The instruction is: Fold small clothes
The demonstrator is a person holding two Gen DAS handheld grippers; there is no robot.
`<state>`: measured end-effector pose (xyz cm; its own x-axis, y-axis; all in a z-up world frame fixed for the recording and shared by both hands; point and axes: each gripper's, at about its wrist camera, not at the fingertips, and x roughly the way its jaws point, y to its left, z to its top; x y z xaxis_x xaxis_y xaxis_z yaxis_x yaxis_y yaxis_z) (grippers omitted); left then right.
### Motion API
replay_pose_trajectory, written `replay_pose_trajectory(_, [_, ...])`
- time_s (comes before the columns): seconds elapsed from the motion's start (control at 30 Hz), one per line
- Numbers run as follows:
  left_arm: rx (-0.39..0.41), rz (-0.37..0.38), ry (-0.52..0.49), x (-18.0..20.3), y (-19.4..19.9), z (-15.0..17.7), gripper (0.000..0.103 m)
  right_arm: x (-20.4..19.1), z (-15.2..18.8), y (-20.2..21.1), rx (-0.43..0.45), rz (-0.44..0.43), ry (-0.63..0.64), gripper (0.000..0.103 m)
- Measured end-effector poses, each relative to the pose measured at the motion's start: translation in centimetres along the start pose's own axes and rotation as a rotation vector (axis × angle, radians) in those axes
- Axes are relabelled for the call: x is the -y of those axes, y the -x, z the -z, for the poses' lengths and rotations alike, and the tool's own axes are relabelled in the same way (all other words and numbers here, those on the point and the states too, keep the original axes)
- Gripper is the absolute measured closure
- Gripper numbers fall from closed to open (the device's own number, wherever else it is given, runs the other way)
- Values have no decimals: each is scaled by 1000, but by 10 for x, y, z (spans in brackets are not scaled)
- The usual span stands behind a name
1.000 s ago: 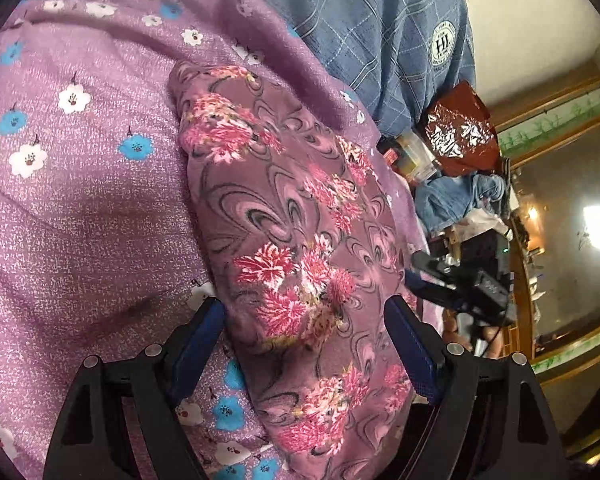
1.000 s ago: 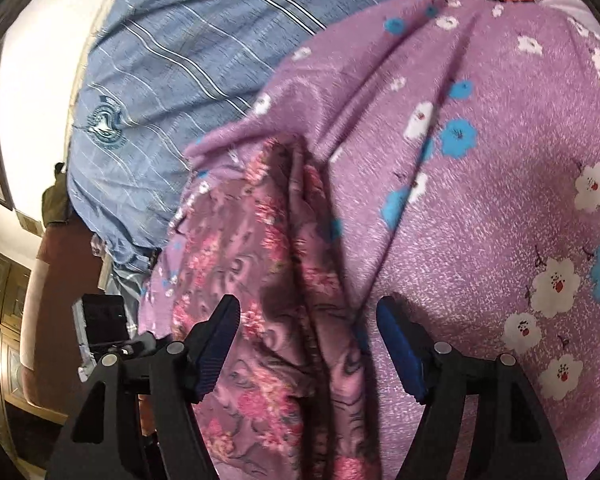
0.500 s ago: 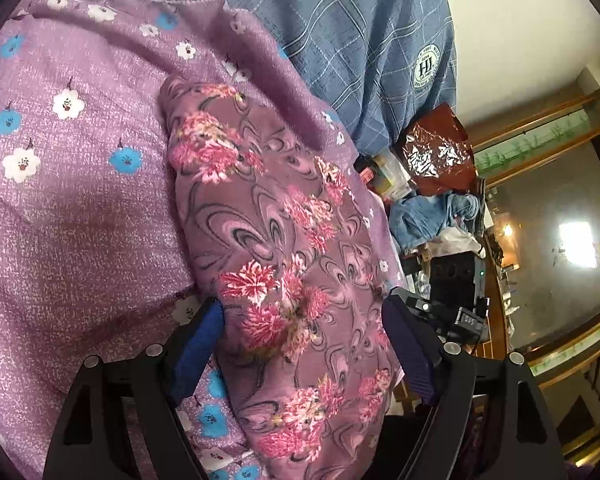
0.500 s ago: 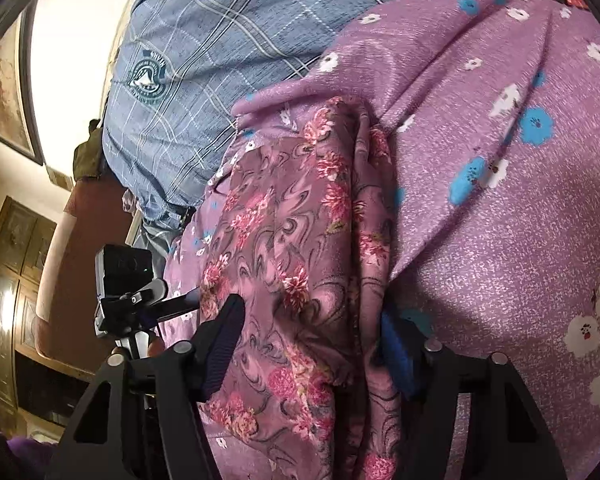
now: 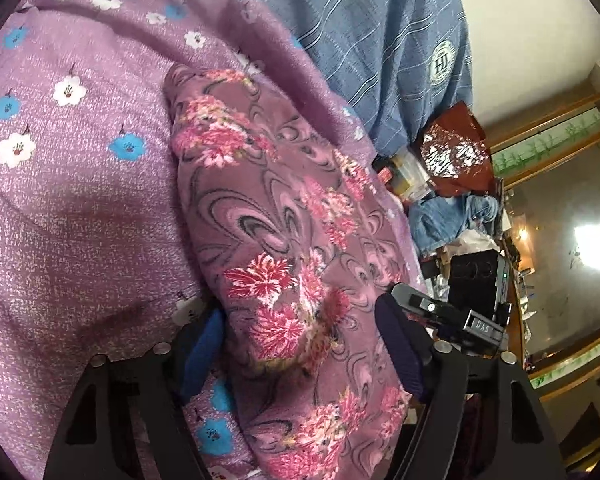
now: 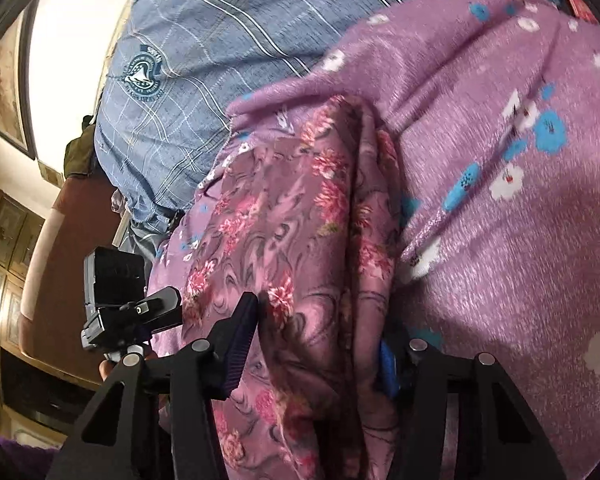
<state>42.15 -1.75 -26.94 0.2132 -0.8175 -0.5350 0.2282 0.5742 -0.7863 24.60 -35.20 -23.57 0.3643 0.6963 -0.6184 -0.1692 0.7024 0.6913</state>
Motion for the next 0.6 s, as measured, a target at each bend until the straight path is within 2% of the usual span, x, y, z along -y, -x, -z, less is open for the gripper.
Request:
replay_pose_trajectory(0.03, [7,8,-5,1,1,1,34,-4,2,1,-1,10,25,49])
replay_pose_trajectory(0.07, [10,13,-9,3,0,2,35,-11,4,1,-8,40,65,54])
replay_pose_trajectory(0.1, [14,19,-14,2,2,3,35,-16,6,2,-13,71,92,62])
replay_pose_trajectory(0.13, [18,21,-21,2,3,5,35,-20,8,3,-15,100,109,65])
replay_pose_trajectory(0.23, [14,-11,-39,3,1,9,29,-28,16,2,-17,176,159,70])
replay_pose_trajectory(0.3, [15,-31,-62,5,0,11,30,-30,18,-2,-28,224,175,70])
replay_pose_trajectory(0.37, [29,-48,-96,13,2,14,41,-33,19,0,-24,241,168,72])
replay_pose_trajectory(0.43, [39,-61,-134,20,7,15,68,-41,22,4,-8,285,186,75])
replay_pose_trajectory(0.47, [49,-70,-152,22,11,16,74,-47,23,4,-2,307,202,76])
replay_pose_trajectory(0.6, [68,-64,-195,32,25,23,77,-72,33,6,9,395,263,78])
